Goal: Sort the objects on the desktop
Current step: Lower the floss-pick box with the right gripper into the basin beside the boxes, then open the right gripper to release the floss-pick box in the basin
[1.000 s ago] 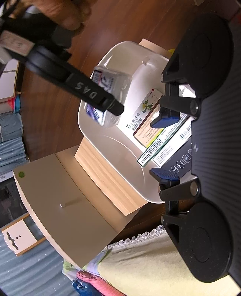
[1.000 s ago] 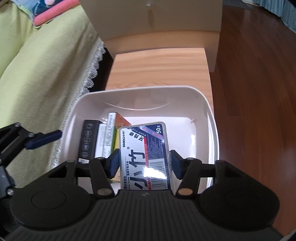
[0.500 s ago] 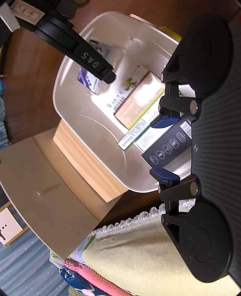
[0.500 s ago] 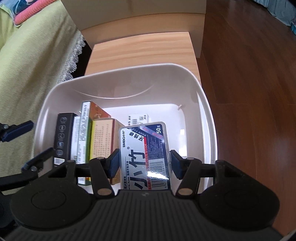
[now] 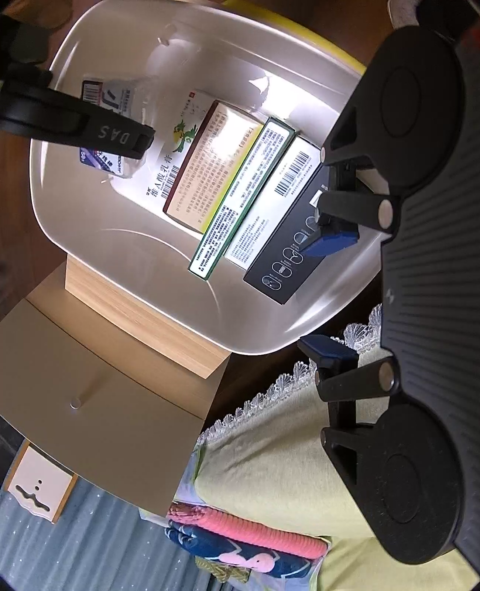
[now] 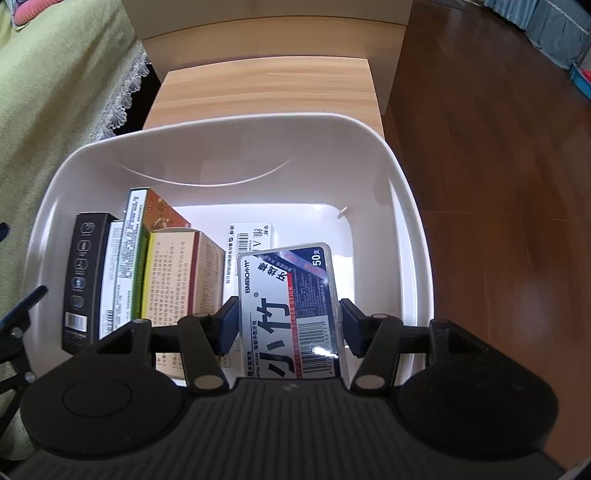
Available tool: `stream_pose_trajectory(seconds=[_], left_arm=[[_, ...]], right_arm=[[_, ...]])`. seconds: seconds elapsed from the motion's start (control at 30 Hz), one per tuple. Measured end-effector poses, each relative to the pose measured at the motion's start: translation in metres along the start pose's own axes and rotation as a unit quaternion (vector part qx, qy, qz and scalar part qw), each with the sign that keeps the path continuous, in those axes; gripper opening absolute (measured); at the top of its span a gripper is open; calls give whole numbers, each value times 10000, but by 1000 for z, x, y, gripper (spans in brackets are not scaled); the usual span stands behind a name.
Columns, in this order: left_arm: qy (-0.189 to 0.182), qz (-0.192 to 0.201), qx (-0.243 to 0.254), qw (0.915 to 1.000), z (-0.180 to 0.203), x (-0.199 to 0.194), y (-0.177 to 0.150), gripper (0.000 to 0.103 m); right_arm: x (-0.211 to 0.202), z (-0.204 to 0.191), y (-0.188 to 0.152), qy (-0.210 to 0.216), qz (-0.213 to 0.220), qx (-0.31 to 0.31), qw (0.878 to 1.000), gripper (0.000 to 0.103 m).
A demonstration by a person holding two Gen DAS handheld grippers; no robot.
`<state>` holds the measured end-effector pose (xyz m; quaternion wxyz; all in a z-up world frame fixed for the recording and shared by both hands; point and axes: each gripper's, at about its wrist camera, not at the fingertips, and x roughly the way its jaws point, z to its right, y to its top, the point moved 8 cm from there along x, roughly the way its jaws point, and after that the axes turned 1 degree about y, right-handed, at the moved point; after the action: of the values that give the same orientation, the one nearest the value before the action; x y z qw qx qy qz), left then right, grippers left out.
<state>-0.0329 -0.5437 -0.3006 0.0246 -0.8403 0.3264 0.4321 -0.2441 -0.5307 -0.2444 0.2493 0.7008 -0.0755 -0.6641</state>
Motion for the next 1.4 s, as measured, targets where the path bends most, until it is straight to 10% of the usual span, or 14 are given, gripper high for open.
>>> stream_pose_trajectory(seconds=[1.4], left_arm=[[-199,86,-326,9992,-3,-2,2,53]], right_arm=[[35,-15,6,-762,-203,-368,9962,46]])
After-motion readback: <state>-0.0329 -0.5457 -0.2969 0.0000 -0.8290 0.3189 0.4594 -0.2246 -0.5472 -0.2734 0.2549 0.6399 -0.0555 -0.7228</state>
